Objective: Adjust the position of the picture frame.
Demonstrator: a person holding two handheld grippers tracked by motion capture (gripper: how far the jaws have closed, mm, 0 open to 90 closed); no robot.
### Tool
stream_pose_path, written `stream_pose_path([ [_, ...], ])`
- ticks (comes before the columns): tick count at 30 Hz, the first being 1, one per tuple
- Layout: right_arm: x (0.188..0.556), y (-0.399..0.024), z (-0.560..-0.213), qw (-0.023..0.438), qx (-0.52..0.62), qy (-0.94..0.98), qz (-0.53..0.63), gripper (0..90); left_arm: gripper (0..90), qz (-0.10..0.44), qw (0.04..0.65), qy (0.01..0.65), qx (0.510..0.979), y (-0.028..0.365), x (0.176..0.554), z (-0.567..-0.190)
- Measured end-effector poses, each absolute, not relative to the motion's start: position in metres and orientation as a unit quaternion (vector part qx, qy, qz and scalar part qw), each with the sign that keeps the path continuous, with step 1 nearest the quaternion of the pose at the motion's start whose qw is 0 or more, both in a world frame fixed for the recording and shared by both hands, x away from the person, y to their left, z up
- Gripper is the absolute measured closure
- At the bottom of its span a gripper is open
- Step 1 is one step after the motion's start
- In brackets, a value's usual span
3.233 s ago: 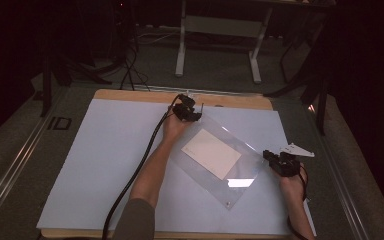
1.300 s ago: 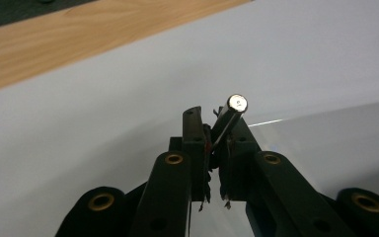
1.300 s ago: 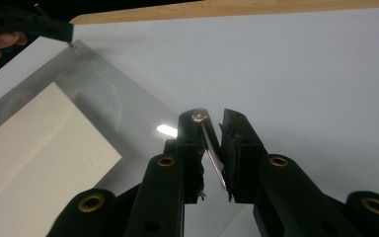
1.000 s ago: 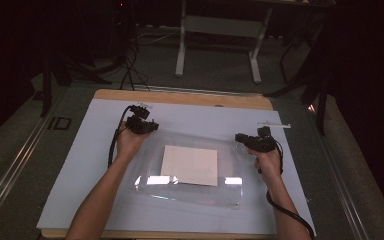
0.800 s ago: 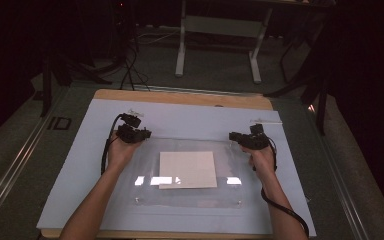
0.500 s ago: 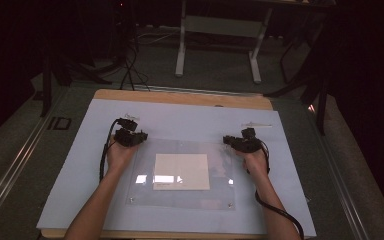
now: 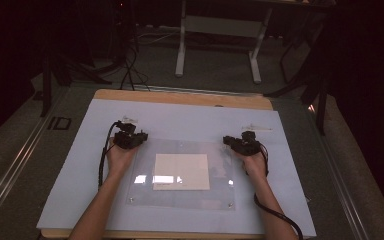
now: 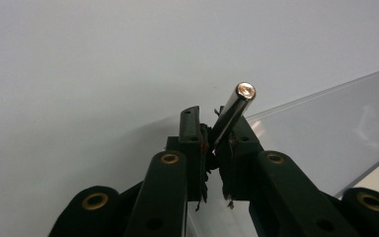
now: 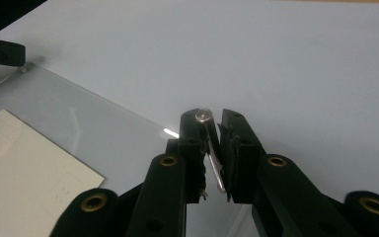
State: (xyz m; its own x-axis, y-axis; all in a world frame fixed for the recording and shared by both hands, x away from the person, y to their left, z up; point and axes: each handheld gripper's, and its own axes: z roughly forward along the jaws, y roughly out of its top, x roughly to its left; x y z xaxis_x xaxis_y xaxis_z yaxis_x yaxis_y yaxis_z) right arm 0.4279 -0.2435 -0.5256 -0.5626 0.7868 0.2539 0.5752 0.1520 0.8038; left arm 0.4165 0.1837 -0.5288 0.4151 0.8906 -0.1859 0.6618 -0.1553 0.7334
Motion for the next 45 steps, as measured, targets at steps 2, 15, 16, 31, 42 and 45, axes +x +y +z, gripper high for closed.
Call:
stream_pose_path([
  [2, 0.428, -0.243, -0.526, 0.115, 0.453, 0.750, 0.468, 80.2, 81.7, 0.151, 0.392, 0.519, 0.744, 0.183, 0.416, -0.529],
  [15, 0.435, -0.245, -0.524, 0.127, 0.466, 0.744, 0.462, 80.8, 82.5, 0.152, 0.391, 0.512, 0.750, 0.178, 0.410, -0.529],
  [16, 0.434, -0.245, -0.524, 0.129, 0.466, 0.743, 0.464, 80.8, 82.4, 0.149, 0.400, 0.508, 0.748, 0.180, 0.410, -0.531],
  [31, 0.432, -0.247, -0.526, 0.129, 0.467, 0.738, 0.469, 80.2, 80.8, 0.145, 0.422, 0.505, 0.739, 0.181, 0.412, -0.535],
  [42, 0.425, -0.253, -0.526, 0.154, 0.450, 0.748, 0.464, 71.2, 60.5, 0.164, 0.438, 0.506, 0.725, 0.193, 0.404, -0.525],
  [45, 0.423, -0.253, -0.523, 0.158, 0.441, 0.750, 0.466, 68.9, 58.9, 0.162, 0.457, 0.499, 0.719, 0.195, 0.402, -0.524],
])
